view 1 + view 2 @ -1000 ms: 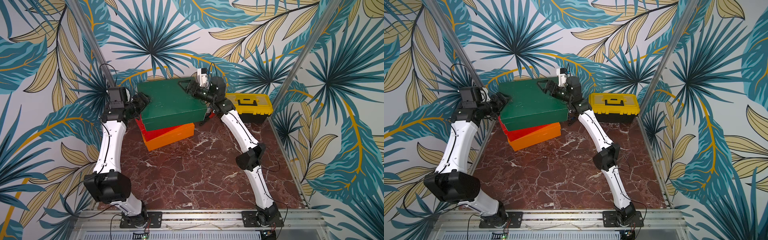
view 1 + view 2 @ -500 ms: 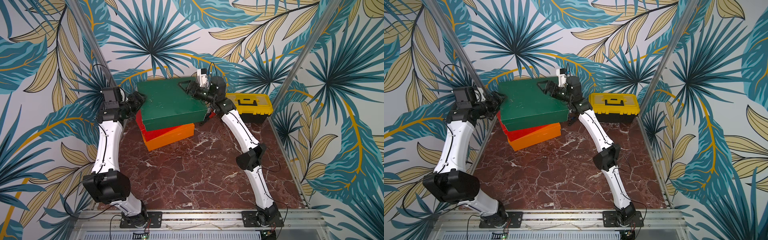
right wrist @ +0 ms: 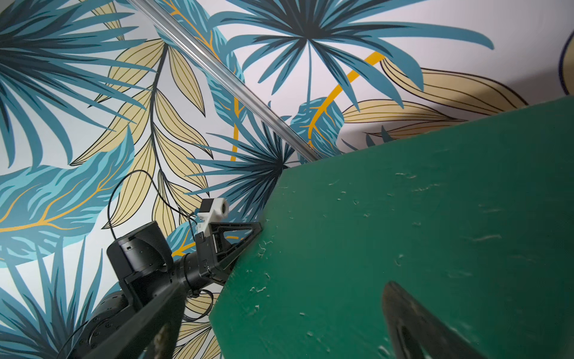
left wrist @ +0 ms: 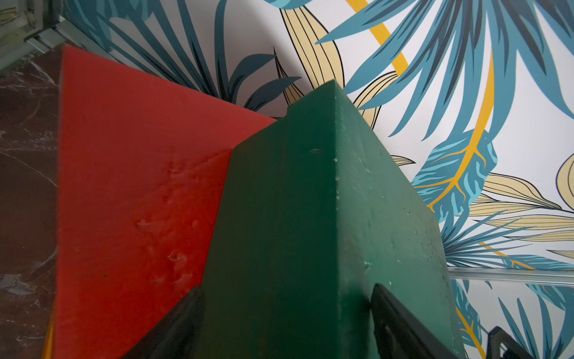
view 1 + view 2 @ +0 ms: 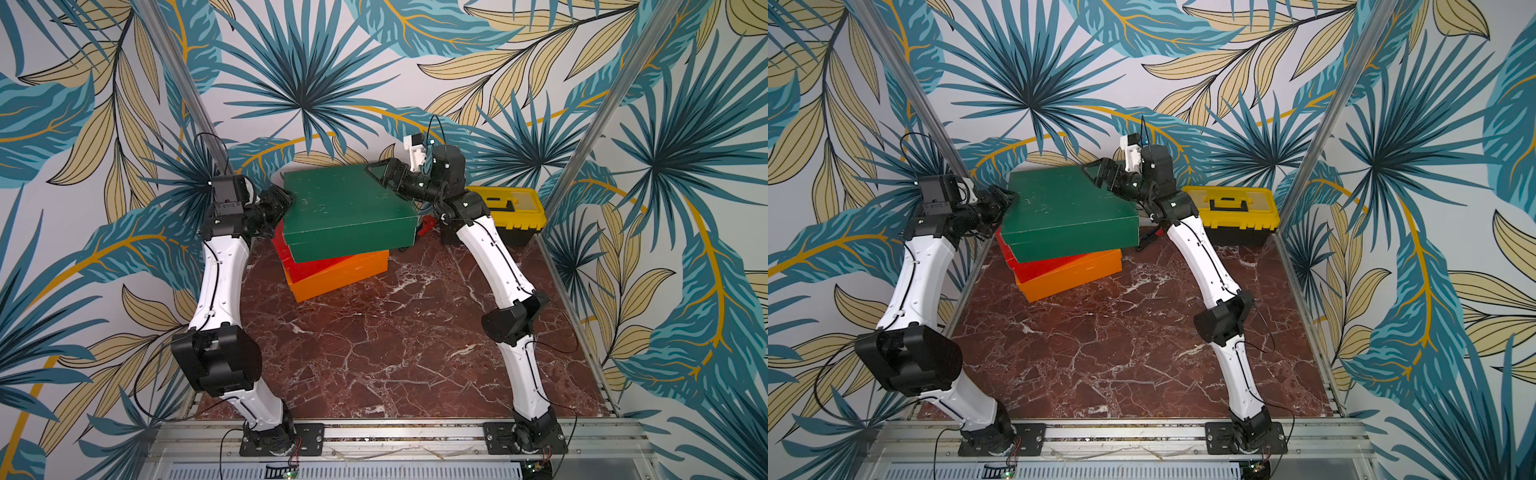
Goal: Stack the shoeboxes
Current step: Place the shoebox at the shoebox.
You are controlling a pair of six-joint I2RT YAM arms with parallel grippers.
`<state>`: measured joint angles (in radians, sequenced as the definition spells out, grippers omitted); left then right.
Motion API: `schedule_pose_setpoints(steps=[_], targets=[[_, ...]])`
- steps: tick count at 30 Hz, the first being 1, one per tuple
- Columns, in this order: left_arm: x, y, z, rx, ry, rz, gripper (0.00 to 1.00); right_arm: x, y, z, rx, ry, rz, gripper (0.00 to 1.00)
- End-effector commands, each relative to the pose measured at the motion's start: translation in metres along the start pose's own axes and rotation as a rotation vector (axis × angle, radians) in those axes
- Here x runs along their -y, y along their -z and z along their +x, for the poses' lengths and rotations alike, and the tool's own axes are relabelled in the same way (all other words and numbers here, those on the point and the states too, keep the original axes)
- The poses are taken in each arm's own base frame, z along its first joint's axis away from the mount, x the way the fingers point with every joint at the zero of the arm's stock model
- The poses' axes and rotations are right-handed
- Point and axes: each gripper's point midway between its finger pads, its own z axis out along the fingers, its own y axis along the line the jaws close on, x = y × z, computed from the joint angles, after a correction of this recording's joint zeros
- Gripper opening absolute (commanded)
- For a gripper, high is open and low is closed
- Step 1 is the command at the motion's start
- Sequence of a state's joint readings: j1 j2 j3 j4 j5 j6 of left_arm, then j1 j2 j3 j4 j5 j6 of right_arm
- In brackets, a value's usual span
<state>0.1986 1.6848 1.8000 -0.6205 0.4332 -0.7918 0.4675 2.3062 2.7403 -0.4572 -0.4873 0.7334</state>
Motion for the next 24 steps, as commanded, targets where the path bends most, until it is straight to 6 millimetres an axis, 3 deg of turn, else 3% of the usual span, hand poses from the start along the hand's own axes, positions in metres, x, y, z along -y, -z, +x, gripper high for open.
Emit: schedule_pose_setpoints(steps=[1,8,13,18,24], targets=[[-0.021,-0.002,-0.006,0.010,0.008,-0.078,0.83,0.029,0.016,-0.002,-0.041,-0.045,0.082,0.98],[-0.020,-0.004,-0.006,-0.003,0.020,-0.067,0.83,0.011,0.104,-0.018,-0.007,0.146,0.280,0.99],[-0.017,-0.001,-0.007,0.005,0.009,-0.064,0.83,0.029,0.153,-0.007,0.012,0.121,0.380,0.99],[-0.020,-0.005,-0.005,-0.005,0.017,-0.067,0.83,0.045,0.164,0.028,0.051,0.033,0.329,0.99],[-0.020,-0.004,-0.003,-0.012,0.017,-0.062,0.83,0.055,0.132,0.062,-0.023,-0.082,0.225,0.90]])
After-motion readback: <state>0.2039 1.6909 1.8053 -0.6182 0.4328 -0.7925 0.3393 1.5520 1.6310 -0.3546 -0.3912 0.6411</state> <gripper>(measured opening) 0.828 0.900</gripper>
